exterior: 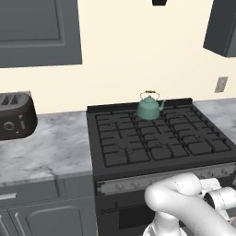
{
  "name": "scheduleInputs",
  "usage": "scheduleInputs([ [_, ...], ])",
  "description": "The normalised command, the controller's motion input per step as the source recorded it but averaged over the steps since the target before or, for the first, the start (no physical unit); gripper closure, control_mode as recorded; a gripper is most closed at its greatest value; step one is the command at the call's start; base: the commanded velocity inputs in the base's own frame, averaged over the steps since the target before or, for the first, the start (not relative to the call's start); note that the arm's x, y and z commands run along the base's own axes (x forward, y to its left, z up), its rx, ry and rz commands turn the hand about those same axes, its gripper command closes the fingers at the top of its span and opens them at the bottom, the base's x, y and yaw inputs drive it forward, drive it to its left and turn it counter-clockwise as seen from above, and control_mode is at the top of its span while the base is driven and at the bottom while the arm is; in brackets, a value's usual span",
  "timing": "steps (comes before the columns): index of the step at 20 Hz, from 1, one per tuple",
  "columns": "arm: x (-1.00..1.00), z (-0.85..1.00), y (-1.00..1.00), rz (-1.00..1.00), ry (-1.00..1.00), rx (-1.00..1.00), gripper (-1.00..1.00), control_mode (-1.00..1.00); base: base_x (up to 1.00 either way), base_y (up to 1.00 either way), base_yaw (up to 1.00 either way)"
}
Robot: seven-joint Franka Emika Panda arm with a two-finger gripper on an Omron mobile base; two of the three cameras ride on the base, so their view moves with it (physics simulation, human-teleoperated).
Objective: The kettle is done boiling. Turn off the stove, then wait for 300 timesteps before moving the kettle to the dining table.
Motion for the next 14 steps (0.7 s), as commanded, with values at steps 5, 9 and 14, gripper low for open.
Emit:
scheduleInputs([
  [5,-0.07,-0.04,-0.01,-0.04,-0.01,0.01,-1.0,-1.0,0.0,0.0,0.0],
  [9,-0.27,0.04,0.0,-0.06,-0.07,0.0,-1.0,-1.0,0.0,0.0,0.0],
  [14,-0.42,0.03,0.0,-0.05,-0.08,0.0,-1.0,-1.0,0.0,0.0,0.0],
])
